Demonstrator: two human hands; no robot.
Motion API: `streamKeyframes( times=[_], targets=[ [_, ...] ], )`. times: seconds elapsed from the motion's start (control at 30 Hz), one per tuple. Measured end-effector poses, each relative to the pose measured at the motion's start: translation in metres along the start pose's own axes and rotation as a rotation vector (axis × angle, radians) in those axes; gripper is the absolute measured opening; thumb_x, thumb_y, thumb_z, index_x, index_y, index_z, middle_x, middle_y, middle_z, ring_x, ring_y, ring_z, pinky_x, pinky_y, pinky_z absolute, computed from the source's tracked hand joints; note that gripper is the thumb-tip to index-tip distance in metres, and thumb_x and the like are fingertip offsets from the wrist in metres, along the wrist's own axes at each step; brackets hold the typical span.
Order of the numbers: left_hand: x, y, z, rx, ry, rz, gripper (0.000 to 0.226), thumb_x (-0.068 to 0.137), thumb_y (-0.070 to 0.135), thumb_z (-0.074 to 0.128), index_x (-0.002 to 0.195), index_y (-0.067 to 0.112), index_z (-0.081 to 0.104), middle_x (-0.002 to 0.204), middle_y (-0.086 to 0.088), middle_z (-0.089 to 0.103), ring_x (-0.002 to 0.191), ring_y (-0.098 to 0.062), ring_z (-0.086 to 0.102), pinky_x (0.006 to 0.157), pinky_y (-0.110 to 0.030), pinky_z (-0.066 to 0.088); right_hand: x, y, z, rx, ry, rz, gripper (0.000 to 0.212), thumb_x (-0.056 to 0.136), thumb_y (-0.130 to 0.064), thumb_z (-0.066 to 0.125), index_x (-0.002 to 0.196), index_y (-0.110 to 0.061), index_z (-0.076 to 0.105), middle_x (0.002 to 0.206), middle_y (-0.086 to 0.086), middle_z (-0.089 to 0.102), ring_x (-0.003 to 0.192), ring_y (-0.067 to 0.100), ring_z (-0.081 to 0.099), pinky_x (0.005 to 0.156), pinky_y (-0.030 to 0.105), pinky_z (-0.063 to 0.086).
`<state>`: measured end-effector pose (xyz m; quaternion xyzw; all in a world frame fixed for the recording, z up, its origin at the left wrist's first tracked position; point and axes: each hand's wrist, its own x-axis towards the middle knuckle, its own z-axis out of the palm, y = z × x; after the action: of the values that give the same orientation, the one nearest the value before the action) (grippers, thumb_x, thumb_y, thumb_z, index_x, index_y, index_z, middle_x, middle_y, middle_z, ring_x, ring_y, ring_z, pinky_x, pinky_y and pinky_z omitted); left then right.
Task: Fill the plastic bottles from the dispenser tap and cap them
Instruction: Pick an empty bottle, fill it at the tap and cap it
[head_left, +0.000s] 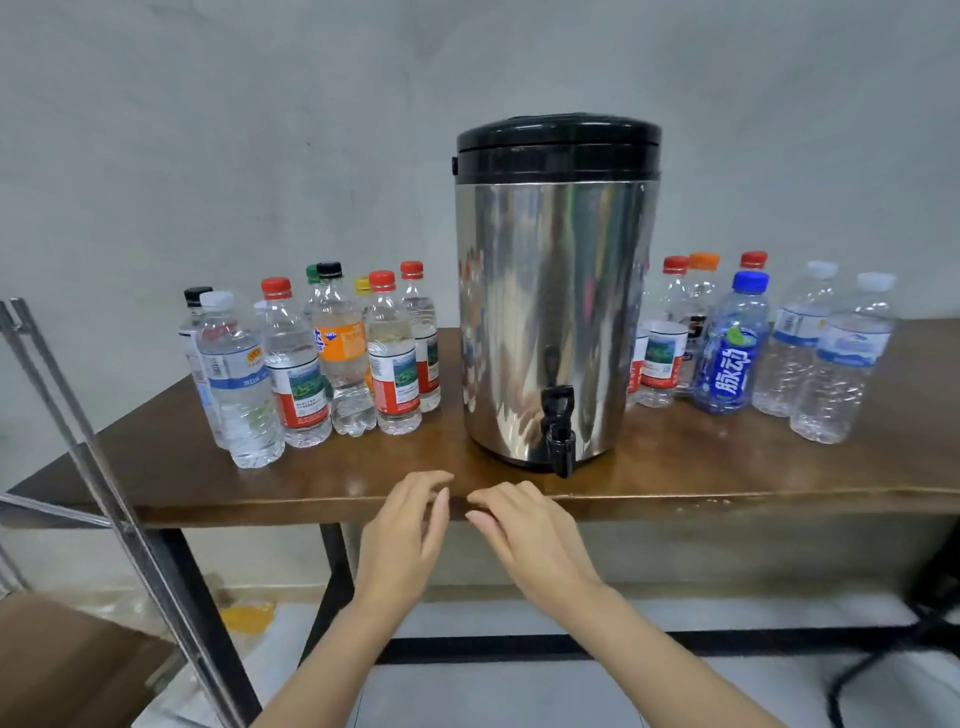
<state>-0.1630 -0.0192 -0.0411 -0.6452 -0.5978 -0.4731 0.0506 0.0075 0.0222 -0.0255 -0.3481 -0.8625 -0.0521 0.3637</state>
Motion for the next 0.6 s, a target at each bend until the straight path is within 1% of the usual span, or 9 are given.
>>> streamKeyframes(
  times=[0.03,0.1,0.2,0.3,0.4,0.43,0.5,0.57,0.6],
  targets=[
    [-0.004,0.012,0.005,-0.009,-0.012,0.028,0.031,0.104,0.04,0.038,0.117,0.025,0.061,0.112,0.019,0.06,0.102,0.004,0.056,0.079,-0.006,0.044,-0.009,0.009,-0.007,-0.023,0.028,-0.021,0.049,0.105,-0.048,0.027,0.106,-0.024,0.07,0.097,-0.012,0.068,0.083,0.012,0.06,0.066,0.027,0.053],
    [-0.009,0.037,0.017,-0.038,-0.034,0.082,0.03,0.102,0.039,0.039,0.116,0.025,0.062,0.11,0.019,0.06,0.101,0.005,0.057,0.078,-0.012,0.047,-0.024,0.028,-0.025,-0.063,0.061,-0.037,0.04,0.102,-0.044,0.037,0.105,-0.023,0.07,0.096,-0.012,0.068,0.082,0.012,0.059,0.066,0.026,0.051],
    [-0.008,0.077,0.04,-0.093,-0.058,0.18,0.025,0.101,0.034,0.042,0.114,0.025,0.062,0.108,0.018,0.062,0.098,0.002,0.058,0.074,-0.021,0.051,-0.041,0.059,-0.052,-0.112,0.085,0.012,0.037,0.101,-0.043,0.038,0.104,-0.024,0.07,0.094,-0.013,0.067,0.082,0.012,0.057,0.065,0.026,0.05],
    [-0.001,0.113,0.071,-0.122,-0.09,0.272,0.024,0.101,0.032,0.044,0.114,0.024,0.062,0.107,0.016,0.063,0.097,0.001,0.059,0.073,-0.022,0.052,-0.053,0.089,-0.077,-0.17,0.11,0.092,0.034,0.099,-0.042,0.04,0.102,-0.026,0.069,0.093,-0.015,0.067,0.082,0.01,0.056,0.065,0.025,0.049],
    [0.013,0.141,0.107,-0.127,-0.103,0.308,0.025,0.101,0.031,0.044,0.113,0.021,0.063,0.106,0.012,0.064,0.098,-0.003,0.057,0.072,-0.022,0.05,-0.061,0.123,-0.1,-0.224,0.137,0.174,0.031,0.097,-0.039,0.043,0.101,-0.024,0.069,0.093,-0.014,0.068,0.081,0.013,0.058,0.062,0.025,0.05],
    [0.019,0.149,0.119,-0.121,-0.111,0.308,0.026,0.101,0.031,0.043,0.112,0.018,0.064,0.106,0.009,0.064,0.1,-0.006,0.056,0.074,-0.022,0.049,-0.064,0.135,-0.107,-0.239,0.138,0.209,0.029,0.097,-0.039,0.044,0.102,-0.024,0.069,0.094,-0.013,0.068,0.081,0.014,0.059,0.061,0.026,0.05],
    [0.034,0.16,0.143,-0.094,-0.138,0.289,0.03,0.101,0.03,0.042,0.114,0.014,0.063,0.11,0.003,0.064,0.107,-0.011,0.053,0.084,-0.022,0.045,-0.068,0.158,-0.119,-0.273,0.12,0.285,0.021,0.097,-0.034,0.054,0.104,-0.023,0.07,0.096,-0.011,0.069,0.083,0.016,0.061,0.061,0.028,0.051],
    [0.051,0.167,0.166,-0.029,-0.177,0.257,0.029,0.101,0.028,0.045,0.119,0.011,0.062,0.115,-0.002,0.063,0.113,-0.016,0.051,0.095,-0.028,0.045,-0.07,0.178,-0.129,-0.291,0.095,0.353,0.016,0.094,-0.029,0.063,0.107,-0.022,0.069,0.099,-0.01,0.07,0.086,0.018,0.061,0.063,0.029,0.05],
    [0.059,0.169,0.178,0.012,-0.194,0.244,0.028,0.101,0.026,0.048,0.12,0.011,0.061,0.118,-0.003,0.062,0.114,-0.019,0.051,0.099,-0.032,0.044,-0.069,0.186,-0.134,-0.294,0.079,0.381,0.017,0.094,-0.029,0.064,0.11,-0.023,0.069,0.1,-0.01,0.07,0.089,0.018,0.061,0.065,0.029,0.049]
  ],
)
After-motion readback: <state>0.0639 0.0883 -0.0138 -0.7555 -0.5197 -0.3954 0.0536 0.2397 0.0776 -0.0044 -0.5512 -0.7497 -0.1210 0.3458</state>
